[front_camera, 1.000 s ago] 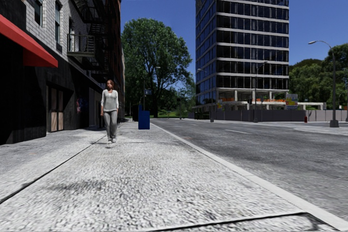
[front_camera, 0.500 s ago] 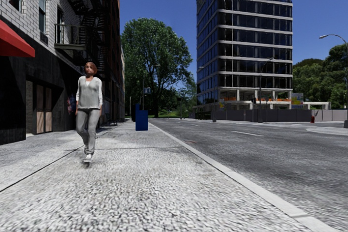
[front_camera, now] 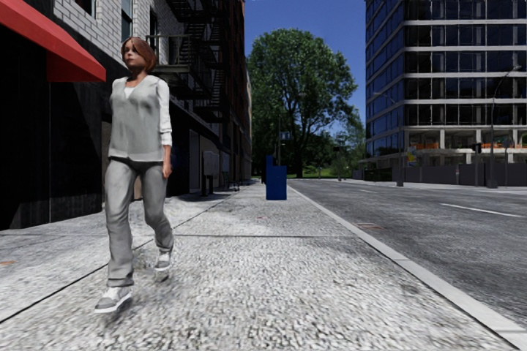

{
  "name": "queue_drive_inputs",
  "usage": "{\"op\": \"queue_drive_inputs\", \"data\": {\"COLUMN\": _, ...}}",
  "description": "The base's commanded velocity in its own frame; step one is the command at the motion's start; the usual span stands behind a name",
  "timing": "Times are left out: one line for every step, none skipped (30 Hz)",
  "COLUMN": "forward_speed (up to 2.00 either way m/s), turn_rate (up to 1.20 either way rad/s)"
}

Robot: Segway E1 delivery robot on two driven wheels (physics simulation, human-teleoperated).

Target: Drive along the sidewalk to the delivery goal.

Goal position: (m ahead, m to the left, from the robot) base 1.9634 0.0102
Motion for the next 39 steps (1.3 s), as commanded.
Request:
{"op": "queue_drive_inputs", "data": {"forward_speed": 2.0, "turn_rate": 0.0}}
{"op": "queue_drive_inputs", "data": {"forward_speed": 2.0, "turn_rate": 0.0}}
{"op": "queue_drive_inputs", "data": {"forward_speed": 2.0, "turn_rate": 0.0}}
{"op": "queue_drive_inputs", "data": {"forward_speed": 2.0, "turn_rate": 0.0}}
{"op": "queue_drive_inputs", "data": {"forward_speed": 2.0, "turn_rate": 0.0}}
{"op": "queue_drive_inputs", "data": {"forward_speed": 2.0, "turn_rate": 0.0}}
{"op": "queue_drive_inputs", "data": {"forward_speed": 2.0, "turn_rate": 0.0}}
{"op": "queue_drive_inputs", "data": {"forward_speed": 2.0, "turn_rate": 0.0}}
{"op": "queue_drive_inputs", "data": {"forward_speed": 2.0, "turn_rate": 0.0}}
{"op": "queue_drive_inputs", "data": {"forward_speed": 2.0, "turn_rate": 0.0}}
{"op": "queue_drive_inputs", "data": {"forward_speed": 2.0, "turn_rate": 0.0}}
{"op": "queue_drive_inputs", "data": {"forward_speed": 2.0, "turn_rate": 0.0}}
{"op": "queue_drive_inputs", "data": {"forward_speed": 2.0, "turn_rate": 0.0}}
{"op": "queue_drive_inputs", "data": {"forward_speed": 2.0, "turn_rate": 0.0}}
{"op": "queue_drive_inputs", "data": {"forward_speed": 2.0, "turn_rate": 0.0}}
{"op": "queue_drive_inputs", "data": {"forward_speed": 2.0, "turn_rate": 0.0}}
{"op": "queue_drive_inputs", "data": {"forward_speed": 2.0, "turn_rate": 0.0}}
{"op": "queue_drive_inputs", "data": {"forward_speed": 2.0, "turn_rate": 0.0}}
{"op": "queue_drive_inputs", "data": {"forward_speed": 2.0, "turn_rate": 0.0}}
{"op": "queue_drive_inputs", "data": {"forward_speed": 2.0, "turn_rate": 0.0}}
{"op": "queue_drive_inputs", "data": {"forward_speed": 2.0, "turn_rate": 0.0}}
{"op": "queue_drive_inputs", "data": {"forward_speed": 2.0, "turn_rate": 0.0}}
{"op": "queue_drive_inputs", "data": {"forward_speed": 2.0, "turn_rate": 0.0}}
{"op": "queue_drive_inputs", "data": {"forward_speed": 2.0, "turn_rate": 0.0}}
{"op": "queue_drive_inputs", "data": {"forward_speed": 2.0, "turn_rate": 0.0}}
{"op": "queue_drive_inputs", "data": {"forward_speed": 2.0, "turn_rate": 0.0}}
{"op": "queue_drive_inputs", "data": {"forward_speed": 2.0, "turn_rate": 0.0}}
{"op": "queue_drive_inputs", "data": {"forward_speed": 2.0, "turn_rate": 0.0}}
{"op": "queue_drive_inputs", "data": {"forward_speed": 2.0, "turn_rate": 0.0}}
{"op": "queue_drive_inputs", "data": {"forward_speed": 2.0, "turn_rate": 0.0}}
{"op": "queue_drive_inputs", "data": {"forward_speed": 2.0, "turn_rate": 0.0}}
{"op": "queue_drive_inputs", "data": {"forward_speed": 2.0, "turn_rate": 0.0}}
{"op": "queue_drive_inputs", "data": {"forward_speed": 2.0, "turn_rate": 0.0}}
{"op": "queue_drive_inputs", "data": {"forward_speed": 2.0, "turn_rate": 0.0}}
{"op": "queue_drive_inputs", "data": {"forward_speed": 2.0, "turn_rate": 0.0}}
{"op": "queue_drive_inputs", "data": {"forward_speed": 2.0, "turn_rate": 0.0}}
{"op": "queue_drive_inputs", "data": {"forward_speed": 2.0, "turn_rate": 0.0}}
{"op": "queue_drive_inputs", "data": {"forward_speed": 2.0, "turn_rate": 0.0}}
{"op": "queue_drive_inputs", "data": {"forward_speed": 2.0, "turn_rate": 0.0}}
